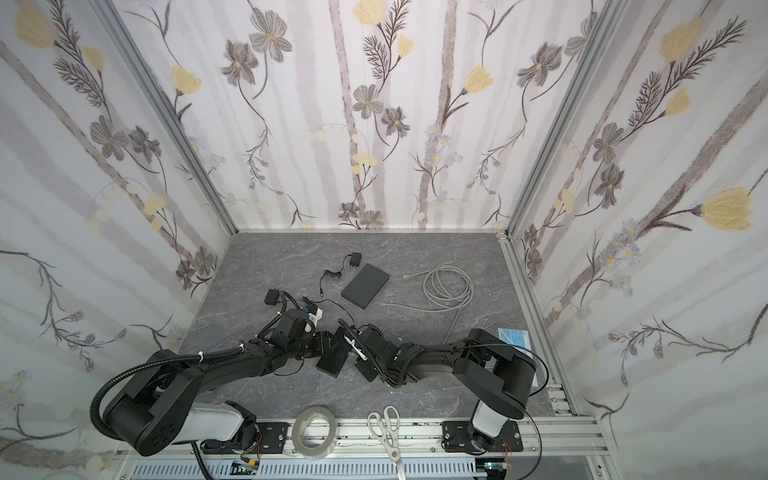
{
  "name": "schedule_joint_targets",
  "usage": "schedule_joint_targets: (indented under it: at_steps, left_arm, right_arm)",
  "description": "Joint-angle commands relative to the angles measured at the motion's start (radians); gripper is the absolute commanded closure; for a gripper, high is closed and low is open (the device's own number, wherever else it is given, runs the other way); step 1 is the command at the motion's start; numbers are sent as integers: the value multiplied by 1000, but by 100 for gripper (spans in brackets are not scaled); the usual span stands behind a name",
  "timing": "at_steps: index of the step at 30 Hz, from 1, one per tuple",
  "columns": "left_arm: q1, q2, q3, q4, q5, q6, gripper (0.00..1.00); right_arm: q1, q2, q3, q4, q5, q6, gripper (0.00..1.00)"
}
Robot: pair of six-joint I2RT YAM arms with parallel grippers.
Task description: Insert the plug into the switch port
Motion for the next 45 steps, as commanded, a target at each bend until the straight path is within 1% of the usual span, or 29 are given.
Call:
schedule_joint_targets:
  at_steps: [1, 2, 3, 4, 5, 7, 8, 17, 24, 25, 28, 31, 33, 37, 41, 45]
  left_arm:
    - [1, 30, 4, -12, 22, -7, 54]
    - [1, 40, 1, 0, 29, -13, 56]
    - [2, 46, -1, 11, 34, -19, 57]
    - [1, 49, -7, 22, 38, -26, 59]
    - [1, 51, -11, 31, 42, -33, 59]
    - [2, 49, -19, 42, 49, -42, 60]
    - [1, 46, -21, 45, 52, -46, 61]
    - [-14, 17, -40, 53, 50, -57, 61]
    - [-19, 16, -25, 50, 49, -56, 61]
    - [-19, 11, -12, 24, 36, -43, 61]
    - [-14, -23, 31, -97, -55, 2, 59]
    - [8, -61, 67, -175, -129, 37, 57]
    - [36, -72, 101, -216, -163, 43, 53]
    - [106, -85, 188, -301, -190, 42, 47]
    - [172, -175, 163, -252, -201, -37, 44]
    - [173, -284, 128, -199, -184, -80, 43]
  right_arm:
    - [1, 19, 13, 14, -27, -14, 77]
    - [1, 23, 16, 18, -23, -19, 82]
    - [1, 26, 19, 20, -21, -25, 88]
    - [0, 28, 25, 23, -19, -29, 98]
    - [0, 29, 26, 28, -19, -35, 100]
    - [-2, 32, 26, 43, -20, -46, 100]
    - [-2, 34, 58, 49, -22, -52, 100]
    - [-23, 73, 140, 102, -50, -132, 100]
    - [-39, 104, 208, 89, -85, -174, 100]
    - [-39, 104, 204, 87, -88, -175, 100]
    - [-39, 94, 164, 93, -91, -169, 100]
    - [-36, 79, 123, 88, -86, -155, 100]
    - [-30, 73, 102, 76, -77, -146, 100]
    - [-14, 68, 59, 87, -61, -125, 100]
    - [0, 74, 50, 85, -59, -94, 100]
    - [16, 97, 80, 107, -81, -42, 100]
